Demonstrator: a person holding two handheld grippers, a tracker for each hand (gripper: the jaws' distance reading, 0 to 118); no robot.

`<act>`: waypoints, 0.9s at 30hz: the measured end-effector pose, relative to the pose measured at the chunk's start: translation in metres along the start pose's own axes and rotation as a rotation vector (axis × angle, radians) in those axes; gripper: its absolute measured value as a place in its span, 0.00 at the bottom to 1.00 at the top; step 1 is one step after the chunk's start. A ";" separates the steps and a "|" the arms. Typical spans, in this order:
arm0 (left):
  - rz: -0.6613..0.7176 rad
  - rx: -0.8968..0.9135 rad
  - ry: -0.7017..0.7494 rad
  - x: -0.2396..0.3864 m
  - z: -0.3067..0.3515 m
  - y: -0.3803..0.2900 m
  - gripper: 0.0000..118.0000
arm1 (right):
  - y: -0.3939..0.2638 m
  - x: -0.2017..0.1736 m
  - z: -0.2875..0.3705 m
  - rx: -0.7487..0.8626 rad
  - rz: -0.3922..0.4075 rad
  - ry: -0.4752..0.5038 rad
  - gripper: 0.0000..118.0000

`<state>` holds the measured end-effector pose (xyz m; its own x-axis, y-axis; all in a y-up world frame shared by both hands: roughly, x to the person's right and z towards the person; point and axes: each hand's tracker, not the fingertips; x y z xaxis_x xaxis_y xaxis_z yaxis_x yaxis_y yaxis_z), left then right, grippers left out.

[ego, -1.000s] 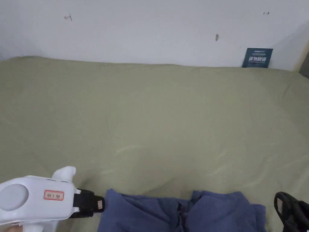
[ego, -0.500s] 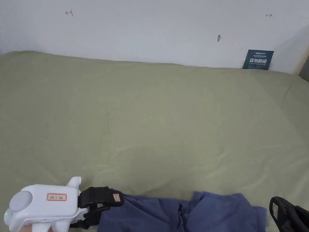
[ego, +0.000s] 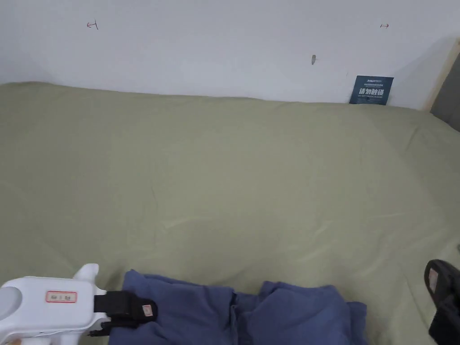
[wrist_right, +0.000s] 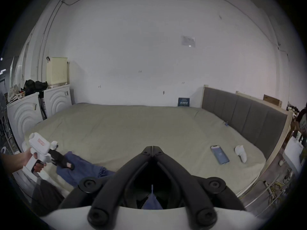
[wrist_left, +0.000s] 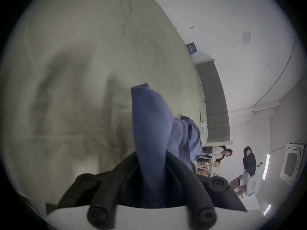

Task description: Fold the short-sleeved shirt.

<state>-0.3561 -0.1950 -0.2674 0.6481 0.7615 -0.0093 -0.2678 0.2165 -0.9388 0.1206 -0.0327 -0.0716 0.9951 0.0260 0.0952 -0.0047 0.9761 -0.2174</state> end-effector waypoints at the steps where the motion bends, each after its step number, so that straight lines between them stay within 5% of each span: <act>1: 0.005 0.031 0.021 -0.001 0.016 0.000 0.07 | 0.004 0.002 0.000 0.028 -0.013 -0.020 0.00; 11: -0.072 0.142 0.319 0.040 0.115 -0.008 0.07 | 0.020 0.010 -0.001 0.111 0.025 -0.119 0.00; 25: -0.452 -0.059 0.492 0.198 -0.054 -0.033 0.07 | 0.001 0.023 0.003 0.070 0.016 -0.154 0.00; 27: -0.460 -0.087 0.440 0.202 -0.088 -0.040 0.22 | 0.001 0.028 0.003 0.064 -0.001 -0.152 0.00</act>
<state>-0.1520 -0.1040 -0.2620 0.9199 0.2763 0.2783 0.1545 0.3969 -0.9047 0.1478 -0.0303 -0.0660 0.9689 0.0527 0.2420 -0.0150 0.9878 -0.1549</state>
